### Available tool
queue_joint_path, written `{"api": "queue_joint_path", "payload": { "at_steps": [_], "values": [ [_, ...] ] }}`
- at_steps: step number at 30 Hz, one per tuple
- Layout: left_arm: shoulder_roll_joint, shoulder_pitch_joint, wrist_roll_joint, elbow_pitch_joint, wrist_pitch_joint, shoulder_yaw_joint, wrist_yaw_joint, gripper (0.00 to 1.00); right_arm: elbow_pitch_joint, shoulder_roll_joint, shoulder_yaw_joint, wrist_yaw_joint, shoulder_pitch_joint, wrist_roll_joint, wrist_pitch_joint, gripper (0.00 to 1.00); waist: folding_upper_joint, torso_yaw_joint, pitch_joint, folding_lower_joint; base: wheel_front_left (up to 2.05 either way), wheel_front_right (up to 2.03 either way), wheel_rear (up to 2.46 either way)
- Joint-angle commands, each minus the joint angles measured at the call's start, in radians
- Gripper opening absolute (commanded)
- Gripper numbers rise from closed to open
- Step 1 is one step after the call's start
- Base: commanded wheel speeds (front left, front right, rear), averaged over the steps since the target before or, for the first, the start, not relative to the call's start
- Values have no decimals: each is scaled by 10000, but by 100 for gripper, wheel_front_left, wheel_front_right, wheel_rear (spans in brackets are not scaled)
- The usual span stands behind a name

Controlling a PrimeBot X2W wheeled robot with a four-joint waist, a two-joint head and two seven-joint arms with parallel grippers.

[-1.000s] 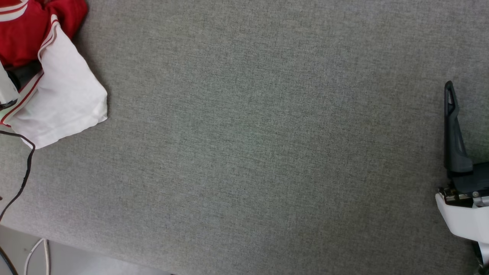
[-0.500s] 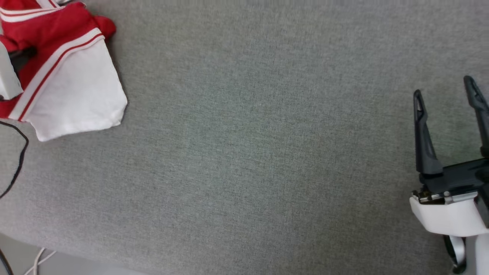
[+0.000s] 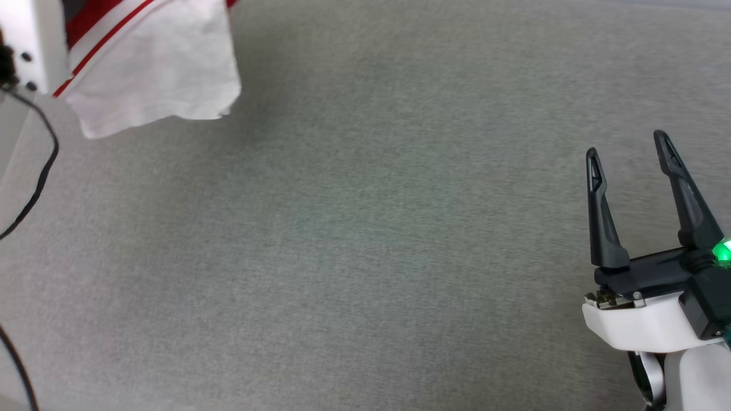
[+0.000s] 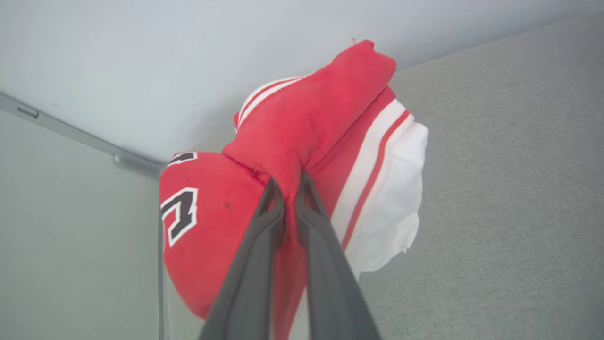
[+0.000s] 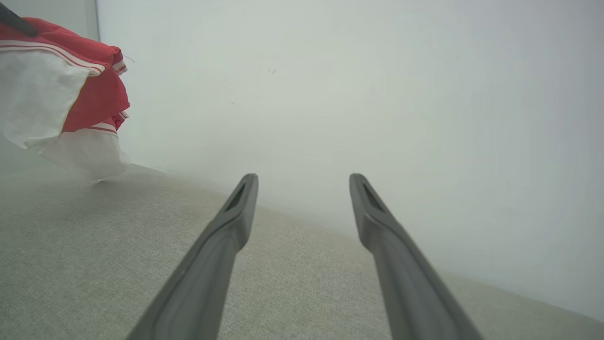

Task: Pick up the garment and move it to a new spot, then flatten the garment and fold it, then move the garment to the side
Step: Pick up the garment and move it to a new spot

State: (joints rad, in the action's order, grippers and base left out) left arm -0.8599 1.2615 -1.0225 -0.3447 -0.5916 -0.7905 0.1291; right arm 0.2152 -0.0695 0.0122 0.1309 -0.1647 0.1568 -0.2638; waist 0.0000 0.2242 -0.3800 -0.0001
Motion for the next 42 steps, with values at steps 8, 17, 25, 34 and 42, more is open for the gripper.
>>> {"api": "queue_joint_path", "payload": {
  "at_steps": [8,17,25,34,42],
  "values": [
    [634,1273,232,1328,-476,-1224,-5,0,-166,198,-36,-3,163,-288,-15,100,0,-1172,699,1,0,0,0],
    [1319,1936,205,2727,-611,-2463,-4,0,-214,208,-158,-3,218,-896,-14,100,0,-2348,824,1,0,0,0],
    [1657,1871,231,3721,-506,-3441,-4,0,-205,207,-247,-3,205,-1068,-14,100,0,-3119,743,1,0,0,0],
    [2116,1161,192,4032,-220,-4562,-4,0,-150,208,-303,-3,18,-1225,-14,100,0,-3644,195,1,0,0,0],
    [2554,-387,522,3199,75,-4888,-4,0,-229,207,-239,-3,-308,-1292,-14,100,0,-3735,-583,1,0,0,0]
  ]
}}
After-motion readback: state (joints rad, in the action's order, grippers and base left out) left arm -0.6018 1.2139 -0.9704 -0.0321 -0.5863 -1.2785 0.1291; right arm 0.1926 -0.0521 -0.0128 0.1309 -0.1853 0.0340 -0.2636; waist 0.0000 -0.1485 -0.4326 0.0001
